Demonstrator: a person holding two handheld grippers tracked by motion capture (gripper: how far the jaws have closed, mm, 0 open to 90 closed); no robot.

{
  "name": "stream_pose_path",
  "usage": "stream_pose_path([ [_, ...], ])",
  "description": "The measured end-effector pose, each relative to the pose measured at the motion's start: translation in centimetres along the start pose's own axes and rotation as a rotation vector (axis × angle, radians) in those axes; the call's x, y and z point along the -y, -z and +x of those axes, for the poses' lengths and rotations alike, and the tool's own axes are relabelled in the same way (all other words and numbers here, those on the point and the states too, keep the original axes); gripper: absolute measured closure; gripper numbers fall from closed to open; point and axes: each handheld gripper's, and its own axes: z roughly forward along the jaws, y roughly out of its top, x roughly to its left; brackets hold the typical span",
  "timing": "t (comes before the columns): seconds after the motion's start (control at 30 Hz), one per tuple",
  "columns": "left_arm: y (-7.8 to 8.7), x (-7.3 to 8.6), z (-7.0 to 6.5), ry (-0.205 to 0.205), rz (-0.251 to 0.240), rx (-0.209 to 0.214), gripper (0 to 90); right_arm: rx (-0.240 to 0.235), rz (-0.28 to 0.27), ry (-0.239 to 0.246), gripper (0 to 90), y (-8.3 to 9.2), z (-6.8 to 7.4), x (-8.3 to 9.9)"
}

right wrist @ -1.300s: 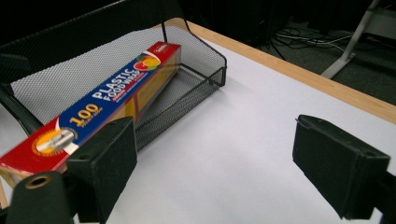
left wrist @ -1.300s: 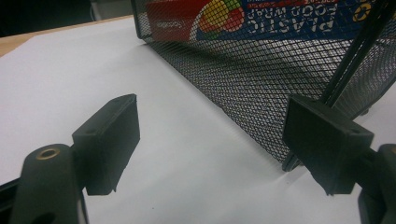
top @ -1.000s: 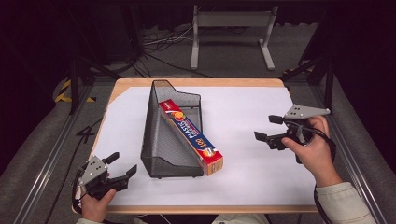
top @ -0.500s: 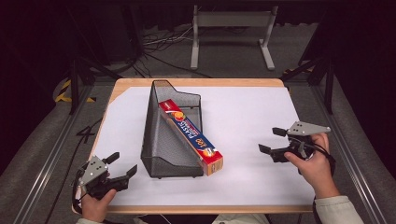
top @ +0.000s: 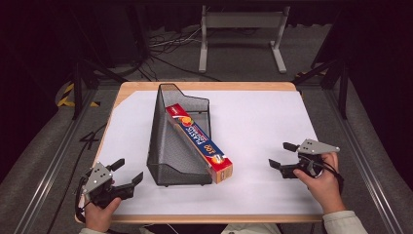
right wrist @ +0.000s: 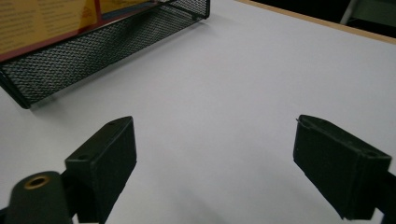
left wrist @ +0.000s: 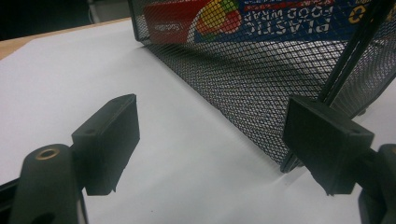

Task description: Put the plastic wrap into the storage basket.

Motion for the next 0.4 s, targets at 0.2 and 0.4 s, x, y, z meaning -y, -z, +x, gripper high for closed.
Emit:
stream_pose_path([
  [0.2, -0.3, 0.1, 0.0, -0.007, 0.011, 0.006, 19.8, 0.022, -0.012, -0.008, 15.4, -0.3, -0.1, 1.4],
  [0.4, -0.4, 0.1, 0.1, -0.004, 0.012, 0.013, 19.6, 0.026, -0.008, -0.011, 15.2, -0.5, 0.0, 2.1],
])
